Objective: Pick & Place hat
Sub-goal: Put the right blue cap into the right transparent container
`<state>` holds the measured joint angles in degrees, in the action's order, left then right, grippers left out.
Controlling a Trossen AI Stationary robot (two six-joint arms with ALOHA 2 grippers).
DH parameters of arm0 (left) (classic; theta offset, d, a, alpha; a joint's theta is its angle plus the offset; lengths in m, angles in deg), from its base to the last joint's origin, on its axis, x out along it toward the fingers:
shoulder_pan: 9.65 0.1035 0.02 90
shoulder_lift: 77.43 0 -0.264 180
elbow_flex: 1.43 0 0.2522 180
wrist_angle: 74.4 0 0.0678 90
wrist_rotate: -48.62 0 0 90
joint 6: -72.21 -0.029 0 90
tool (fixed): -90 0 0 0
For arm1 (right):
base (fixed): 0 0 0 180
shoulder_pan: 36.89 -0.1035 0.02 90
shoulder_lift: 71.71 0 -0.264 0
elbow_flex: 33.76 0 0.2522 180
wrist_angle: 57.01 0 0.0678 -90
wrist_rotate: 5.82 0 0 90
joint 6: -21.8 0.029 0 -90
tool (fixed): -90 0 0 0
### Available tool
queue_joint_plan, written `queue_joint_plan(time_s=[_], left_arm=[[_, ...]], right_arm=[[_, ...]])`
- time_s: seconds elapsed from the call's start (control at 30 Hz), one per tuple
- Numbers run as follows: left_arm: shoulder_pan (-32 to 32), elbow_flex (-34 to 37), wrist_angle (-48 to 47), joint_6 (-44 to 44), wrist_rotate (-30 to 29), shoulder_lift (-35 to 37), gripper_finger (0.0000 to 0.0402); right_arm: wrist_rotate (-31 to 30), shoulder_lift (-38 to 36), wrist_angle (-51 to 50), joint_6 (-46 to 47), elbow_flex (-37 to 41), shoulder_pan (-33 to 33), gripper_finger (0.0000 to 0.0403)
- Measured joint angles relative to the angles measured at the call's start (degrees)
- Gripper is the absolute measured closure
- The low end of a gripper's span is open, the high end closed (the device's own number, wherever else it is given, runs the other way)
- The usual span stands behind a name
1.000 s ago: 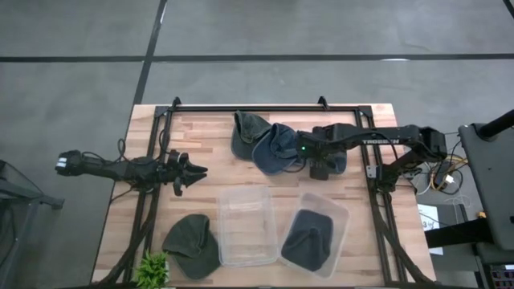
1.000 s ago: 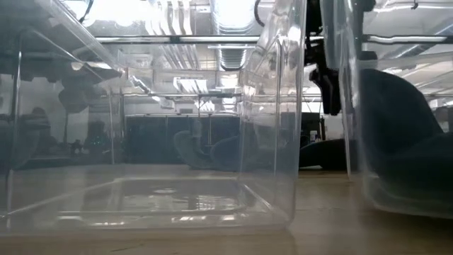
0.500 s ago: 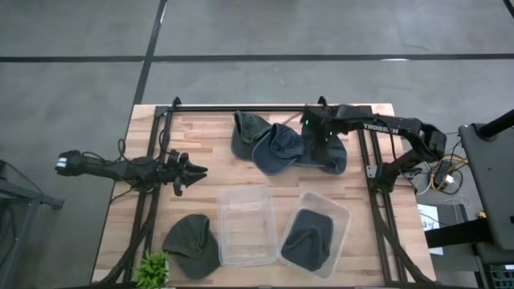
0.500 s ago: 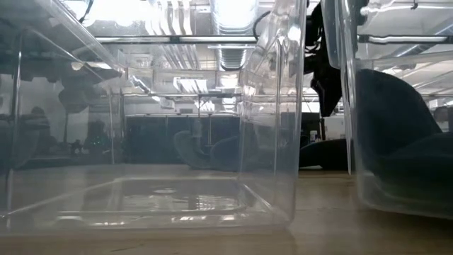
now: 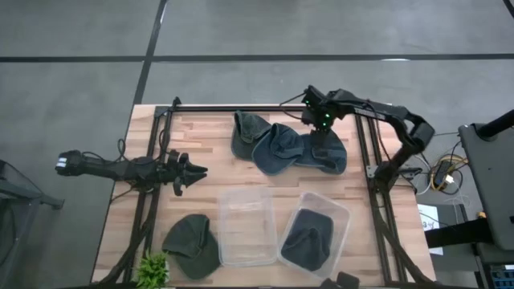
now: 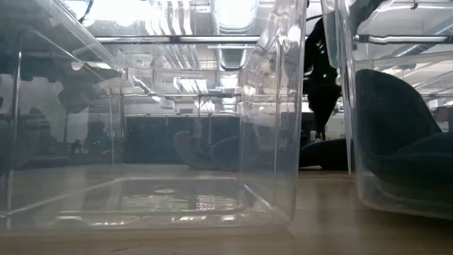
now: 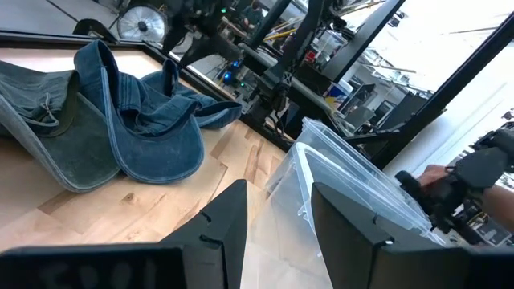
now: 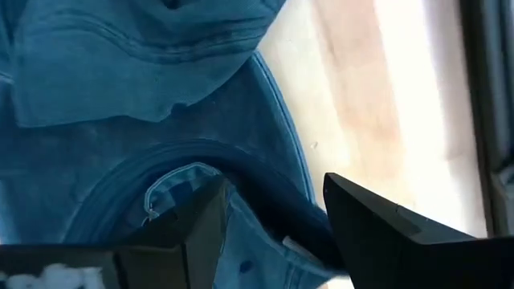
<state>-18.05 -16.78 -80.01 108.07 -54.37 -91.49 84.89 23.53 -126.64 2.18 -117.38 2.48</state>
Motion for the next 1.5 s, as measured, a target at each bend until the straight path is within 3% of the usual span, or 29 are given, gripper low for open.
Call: queue_joint_plan(time_s=[0.33, 0.57, 0.73, 0.87, 1.5], left_arm=[[0.0, 0.0, 0.0, -0.2, 0.0, 0.0, 0.0268], [0.0, 0.0, 0.0, -0.2, 0.0, 0.0, 0.0268], [0.0, 0.0, 0.0, -0.3, 0.0, 0.0, 0.0268], [0.0, 0.0, -0.1, -0.3, 0.0, 0.0, 0.0268], [0.0, 0.0, -1.3, -0.7, 0.5, 0.0, 0.0268]], right_arm=[[-2.2, 11.5, -11.6, -2.2, -12.2, 0.0, 0.0200], [-1.9, 12.1, -21.5, -2.9, -20.4, 0.6, 0.0200], [3.0, 13.1, -24.4, -1.4, -23.7, 3.8, 0.0200], [6.7, 14.1, -27.4, -0.1, -24.1, 5.1, 0.0200], [6.4, 14.1, -21.3, -2.3, -15.5, 6.4, 0.0200]])
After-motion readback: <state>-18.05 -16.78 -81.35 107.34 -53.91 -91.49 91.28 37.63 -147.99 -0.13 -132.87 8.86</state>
